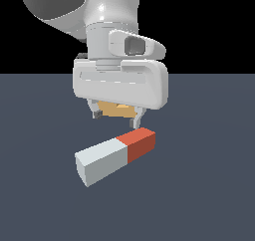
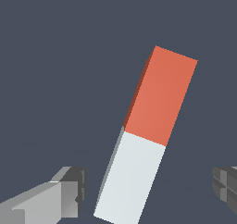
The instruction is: Insert the peg into the horizontal hole in a box.
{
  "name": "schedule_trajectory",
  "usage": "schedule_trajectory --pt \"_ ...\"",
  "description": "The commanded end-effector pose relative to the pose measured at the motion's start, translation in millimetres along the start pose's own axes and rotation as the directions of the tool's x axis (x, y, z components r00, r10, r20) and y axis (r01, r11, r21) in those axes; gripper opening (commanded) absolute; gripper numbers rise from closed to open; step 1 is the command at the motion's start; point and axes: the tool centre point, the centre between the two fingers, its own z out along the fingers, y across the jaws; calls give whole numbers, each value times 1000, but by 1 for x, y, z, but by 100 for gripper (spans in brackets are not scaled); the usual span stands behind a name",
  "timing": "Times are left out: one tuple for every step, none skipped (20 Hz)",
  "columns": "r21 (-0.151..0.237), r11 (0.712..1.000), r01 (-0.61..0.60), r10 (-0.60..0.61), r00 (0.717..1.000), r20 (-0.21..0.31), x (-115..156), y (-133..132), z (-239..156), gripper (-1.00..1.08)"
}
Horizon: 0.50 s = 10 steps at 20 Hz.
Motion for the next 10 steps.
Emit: schedule_trajectory --pt "-4 996 -85 85 996 -1 -9 -1 7 100" --pt "-5 993 -114 114 993 -1 -12 -1 10 100" --pt "-6 990 -142 142 990 -2 -15 -2 13 100" --pt "-7 986 -168 168 986 -2 -18 -2 15 100" --pt "-8 981 -192 192 981 -3 -21 -3 17 100" --pt "-9 977 -214 214 977 -3 -23 -4 19 100" --pt "-10 972 -235 235 972 -4 -25 -4 21 100" --pt "-11 967 -253 253 967 -4 -27 -5 23 100" --pt "-11 963 -270 270 963 -4 -29 -6 25 100" --pt "-12 959 -284 284 959 -5 -30 -6 26 100"
